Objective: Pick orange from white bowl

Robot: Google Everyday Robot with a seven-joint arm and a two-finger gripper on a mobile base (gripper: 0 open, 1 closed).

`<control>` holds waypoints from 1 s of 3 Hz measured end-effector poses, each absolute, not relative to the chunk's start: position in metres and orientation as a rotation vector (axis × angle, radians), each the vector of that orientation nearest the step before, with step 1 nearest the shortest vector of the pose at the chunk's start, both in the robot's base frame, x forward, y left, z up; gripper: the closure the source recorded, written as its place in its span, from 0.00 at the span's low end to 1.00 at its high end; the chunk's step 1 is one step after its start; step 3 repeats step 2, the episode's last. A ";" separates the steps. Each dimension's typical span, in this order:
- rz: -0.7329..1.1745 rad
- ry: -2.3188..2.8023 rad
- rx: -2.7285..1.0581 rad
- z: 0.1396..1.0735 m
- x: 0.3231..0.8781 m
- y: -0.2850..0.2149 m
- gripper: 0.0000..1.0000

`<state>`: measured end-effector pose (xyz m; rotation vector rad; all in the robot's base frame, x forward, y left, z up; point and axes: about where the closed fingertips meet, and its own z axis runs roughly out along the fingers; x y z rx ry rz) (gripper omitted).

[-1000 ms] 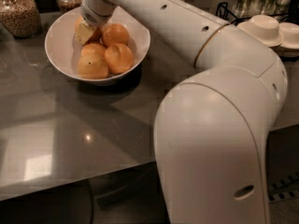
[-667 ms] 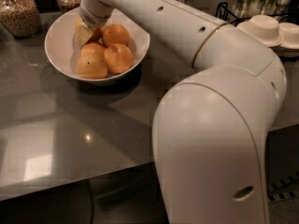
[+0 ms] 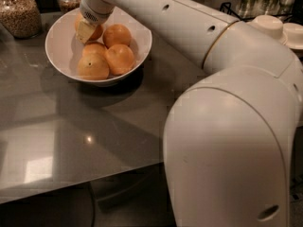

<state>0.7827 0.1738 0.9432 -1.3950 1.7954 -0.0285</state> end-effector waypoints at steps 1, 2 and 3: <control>0.014 1.726 -1.369 0.969 0.775 0.165 1.00; 0.167 1.605 -1.322 1.007 0.746 0.143 1.00; 0.167 1.605 -1.322 1.007 0.746 0.143 1.00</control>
Offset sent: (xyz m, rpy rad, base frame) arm -0.0673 -0.0616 0.1030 0.3782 -0.0879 0.1871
